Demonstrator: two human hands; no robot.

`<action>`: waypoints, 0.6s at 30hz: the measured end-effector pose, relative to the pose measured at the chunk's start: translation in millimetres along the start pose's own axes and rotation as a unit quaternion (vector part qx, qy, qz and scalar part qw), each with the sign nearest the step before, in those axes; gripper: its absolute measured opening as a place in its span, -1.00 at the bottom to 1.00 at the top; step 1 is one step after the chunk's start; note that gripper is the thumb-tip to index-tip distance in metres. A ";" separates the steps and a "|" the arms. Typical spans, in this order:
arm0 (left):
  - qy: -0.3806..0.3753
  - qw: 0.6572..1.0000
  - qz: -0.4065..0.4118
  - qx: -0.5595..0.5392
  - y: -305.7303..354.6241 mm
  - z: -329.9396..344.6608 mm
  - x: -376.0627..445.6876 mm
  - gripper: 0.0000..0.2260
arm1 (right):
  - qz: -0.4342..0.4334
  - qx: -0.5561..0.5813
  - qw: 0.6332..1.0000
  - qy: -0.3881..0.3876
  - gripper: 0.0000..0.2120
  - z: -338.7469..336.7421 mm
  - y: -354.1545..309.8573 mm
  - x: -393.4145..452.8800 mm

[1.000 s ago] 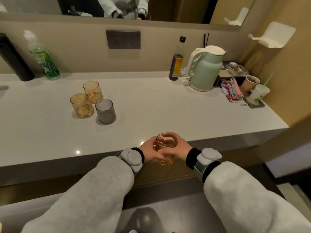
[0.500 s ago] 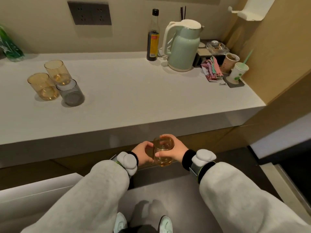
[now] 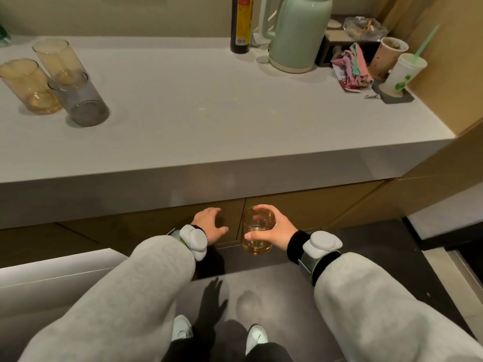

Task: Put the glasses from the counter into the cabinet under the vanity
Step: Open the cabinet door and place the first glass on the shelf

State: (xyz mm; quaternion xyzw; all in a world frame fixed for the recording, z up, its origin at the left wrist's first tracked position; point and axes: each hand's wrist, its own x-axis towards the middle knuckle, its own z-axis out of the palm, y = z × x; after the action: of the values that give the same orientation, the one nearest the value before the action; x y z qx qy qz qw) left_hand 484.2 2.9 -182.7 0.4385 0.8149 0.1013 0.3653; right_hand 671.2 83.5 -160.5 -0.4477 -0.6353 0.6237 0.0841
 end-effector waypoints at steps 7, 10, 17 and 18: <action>-0.004 0.998 -0.005 0.069 -15.0 28.3 50.7 -0.34 | -0.007 0.011 1.000 -0.002 -0.32 2.9 36.4 41.8; 0.008 0.996 -0.018 0.084 -16.7 40.0 69.4 -0.33 | -0.013 0.016 1.000 -0.004 -0.33 1.1 47.9 56.5; 0.046 0.991 -0.031 0.125 -13.1 57.9 94.3 -0.35 | -0.001 0.014 1.000 -0.006 -0.30 -2.8 64.7 74.8; 0.045 0.991 -0.038 0.123 -12.2 59.1 96.5 -0.35 | 0.001 0.013 1.000 -0.008 -0.29 -3.9 65.8 76.2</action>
State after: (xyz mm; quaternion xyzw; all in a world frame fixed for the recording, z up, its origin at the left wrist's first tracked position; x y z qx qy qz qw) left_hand 483.1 62.6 -279.7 0.4439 0.8528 0.0055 0.2753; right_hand 659.8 125.8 -251.2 -0.4421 -0.6269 0.6360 0.0839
